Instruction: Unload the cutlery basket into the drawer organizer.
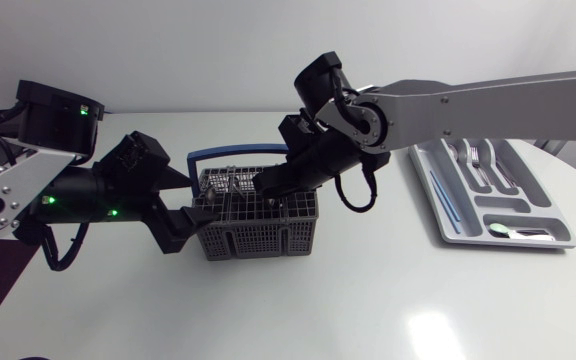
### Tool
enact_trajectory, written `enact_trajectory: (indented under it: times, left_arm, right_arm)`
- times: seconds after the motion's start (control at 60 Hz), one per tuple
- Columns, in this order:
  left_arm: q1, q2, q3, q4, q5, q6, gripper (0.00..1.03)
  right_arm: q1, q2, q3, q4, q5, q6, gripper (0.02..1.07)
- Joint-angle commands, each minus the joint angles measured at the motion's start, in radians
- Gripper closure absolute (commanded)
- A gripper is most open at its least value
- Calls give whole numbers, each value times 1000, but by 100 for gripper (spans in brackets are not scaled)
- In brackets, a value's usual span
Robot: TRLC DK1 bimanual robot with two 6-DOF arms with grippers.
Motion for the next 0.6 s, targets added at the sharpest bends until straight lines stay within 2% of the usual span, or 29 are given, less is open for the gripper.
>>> enact_trajectory:
  times: [0.0,0.133,0.583]
  left_arm:
    - [-5,-8,-27,14,11,16,5]
    - [-5,-5,-28,19,11,16,5]
    - [-5,-6,-36,22,11,17,5]
  right_arm:
    - [5,27,23,-4,2,26,66]
    - [7,32,26,-4,2,26,71]
    - [28,52,34,-6,2,27,71]
